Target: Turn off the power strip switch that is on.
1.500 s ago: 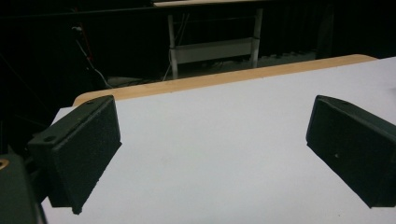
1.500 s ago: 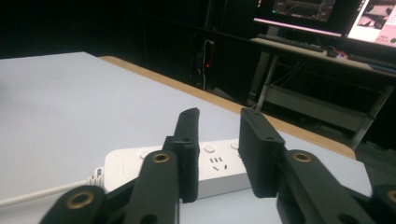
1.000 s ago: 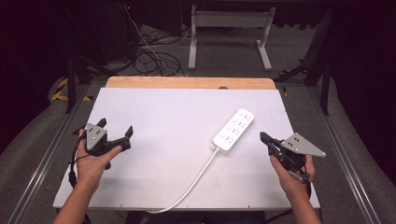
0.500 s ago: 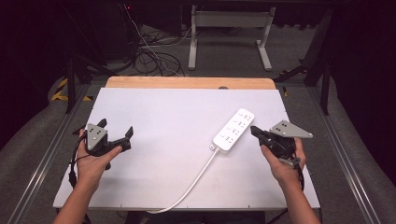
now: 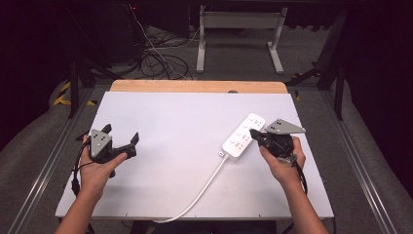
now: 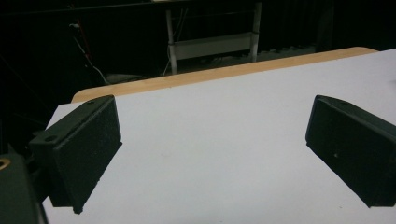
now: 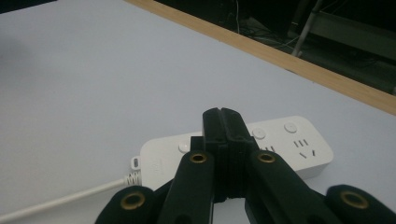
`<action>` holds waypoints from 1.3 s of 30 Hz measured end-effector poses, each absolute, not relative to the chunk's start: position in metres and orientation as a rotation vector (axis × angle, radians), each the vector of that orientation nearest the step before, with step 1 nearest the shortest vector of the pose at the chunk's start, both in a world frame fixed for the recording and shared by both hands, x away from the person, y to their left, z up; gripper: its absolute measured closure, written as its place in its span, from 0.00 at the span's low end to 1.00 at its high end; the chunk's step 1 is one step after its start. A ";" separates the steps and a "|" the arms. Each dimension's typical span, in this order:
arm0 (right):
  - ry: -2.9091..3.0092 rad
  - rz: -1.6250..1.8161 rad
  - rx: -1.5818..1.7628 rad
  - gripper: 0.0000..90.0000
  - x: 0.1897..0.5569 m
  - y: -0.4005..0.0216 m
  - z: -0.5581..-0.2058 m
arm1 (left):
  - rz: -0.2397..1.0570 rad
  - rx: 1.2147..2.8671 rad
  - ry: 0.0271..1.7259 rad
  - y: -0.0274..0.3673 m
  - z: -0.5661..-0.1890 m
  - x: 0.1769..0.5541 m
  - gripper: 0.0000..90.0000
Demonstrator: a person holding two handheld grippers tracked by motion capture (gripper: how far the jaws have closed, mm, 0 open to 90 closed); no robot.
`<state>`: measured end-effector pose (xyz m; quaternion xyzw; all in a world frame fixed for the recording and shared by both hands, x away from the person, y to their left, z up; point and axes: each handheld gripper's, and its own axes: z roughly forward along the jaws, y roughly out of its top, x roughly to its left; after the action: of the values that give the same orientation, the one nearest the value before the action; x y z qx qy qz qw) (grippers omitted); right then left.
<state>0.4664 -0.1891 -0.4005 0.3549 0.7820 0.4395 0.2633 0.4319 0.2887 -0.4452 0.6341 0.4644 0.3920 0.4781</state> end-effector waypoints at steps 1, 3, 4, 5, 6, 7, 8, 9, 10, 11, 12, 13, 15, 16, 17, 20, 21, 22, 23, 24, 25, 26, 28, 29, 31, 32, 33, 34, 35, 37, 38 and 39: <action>2.124 1.174 0.955 1.00 0.469 -0.185 -0.401 | 0.958 1.552 1.131 0.289 -0.445 0.432 0.04; 2.130 1.170 0.953 1.00 0.470 -0.183 -0.402 | 0.955 1.552 1.129 0.288 -0.445 0.432 0.04; 2.135 1.165 0.953 1.00 0.472 -0.181 -0.402 | 0.955 1.550 1.132 0.288 -0.445 0.432 0.04; 2.143 1.153 0.953 1.00 0.474 -0.179 -0.403 | 0.953 1.551 1.130 0.288 -0.445 0.432 0.04; 2.143 1.153 0.953 1.00 0.474 -0.179 -0.403 | 0.954 1.551 1.130 0.288 -0.445 0.432 0.04; 2.154 1.139 0.958 1.00 0.476 -0.176 -0.405 | 0.956 1.552 1.130 0.288 -0.445 0.432 0.04; 2.154 1.139 0.958 1.00 0.476 -0.176 -0.405 | 0.955 1.552 1.130 0.288 -0.445 0.432 0.04; 2.167 1.125 0.953 1.00 0.479 -0.174 -0.407 | 0.955 1.551 1.130 0.288 -0.445 0.432 0.04; 2.167 1.125 0.953 1.00 0.479 -0.174 -0.407 | 0.955 1.551 1.130 0.288 -0.445 0.432 0.04; 2.170 1.120 0.956 1.00 0.480 -0.173 -0.408 | 0.955 1.551 1.131 0.288 -0.445 0.432 0.04; 2.177 1.112 0.956 1.00 0.481 -0.172 -0.409 | 0.954 1.550 1.130 0.288 -0.445 0.432 0.04; 2.191 1.099 0.960 1.00 0.483 -0.170 -0.412 | 0.954 1.550 1.130 0.288 -0.445 0.432 0.04; 2.203 1.091 0.958 1.00 0.485 -0.167 -0.415 | 0.952 1.553 1.130 0.288 -0.445 0.432 0.04; 2.203 1.091 0.958 1.00 0.485 -0.167 -0.415 | 0.952 1.552 1.128 0.288 -0.445 0.432 0.04; 2.218 1.078 0.953 1.00 0.488 -0.163 -0.418 | 0.952 1.554 1.127 0.288 -0.445 0.432 0.04; 2.235 1.063 0.950 1.00 0.491 -0.157 -0.422 | 0.950 1.555 1.127 0.287 -0.445 0.432 0.04; 2.252 1.047 0.941 1.00 0.494 -0.152 -0.425 | 0.951 1.560 1.124 0.288 -0.445 0.432 0.04; 2.260 1.040 0.941 1.00 0.495 -0.150 -0.427 | 0.951 1.560 1.124 0.288 -0.445 0.432 0.04; 2.265 1.036 0.938 1.00 0.497 -0.148 -0.428 | 0.949 1.562 1.124 0.288 -0.446 0.432 0.04; 2.265 1.036 0.938 1.00 0.497 -0.148 -0.428 | 0.949 1.562 1.124 0.288 -0.446 0.432 0.04; 2.275 1.025 0.937 1.00 0.499 -0.145 -0.430 | 0.948 1.562 1.124 0.288 -0.446 0.432 0.04; 2.275 1.025 0.937 1.00 0.499 -0.145 -0.430 | 0.949 1.564 1.122 0.288 -0.446 0.432 0.04; 2.285 1.020 0.938 1.00 0.501 -0.142 -0.433 | 0.949 1.565 1.122 0.287 -0.446 0.432 0.04; 2.296 1.007 0.940 1.00 0.503 -0.140 -0.436 | 0.949 1.564 1.120 0.287 -0.446 0.432 0.04; 2.300 1.006 0.944 1.00 0.504 -0.140 -0.437 | 0.945 1.570 1.119 0.287 -0.446 0.432 0.04; 2.304 1.009 0.950 1.00 0.506 -0.140 -0.439 | 0.943 1.575 1.117 0.287 -0.446 0.432 0.04; 2.310 1.000 0.955 1.00 0.509 -0.138 -0.442 | 0.942 1.576 1.116 0.287 -0.446 0.432 0.04; 2.310 1.000 0.955 1.00 0.509 -0.138 -0.442 | 0.942 1.578 1.115 0.287 -0.446 0.432 0.04; 2.319 0.989 0.955 1.00 0.512 -0.137 -0.445 | 0.942 1.575 1.116 0.287 -0.446 0.432 0.05; 2.327 0.979 0.953 1.00 0.514 -0.136 -0.448 | 0.941 1.577 1.114 0.287 -0.446 0.432 0.04; 2.327 0.979 0.953 1.00 0.514 -0.136 -0.448 | 0.940 1.577 1.115 0.287 -0.446 0.432 0.04; 2.329 0.975 0.964 1.00 0.515 -0.135 -0.449 | 0.940 1.578 1.115 0.287 -0.447 0.432 0.04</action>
<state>0.5153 -0.1352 -0.4495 0.3482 0.8411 0.3520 0.2177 0.4319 0.2872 -0.4465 0.6457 0.4562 0.3847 0.4765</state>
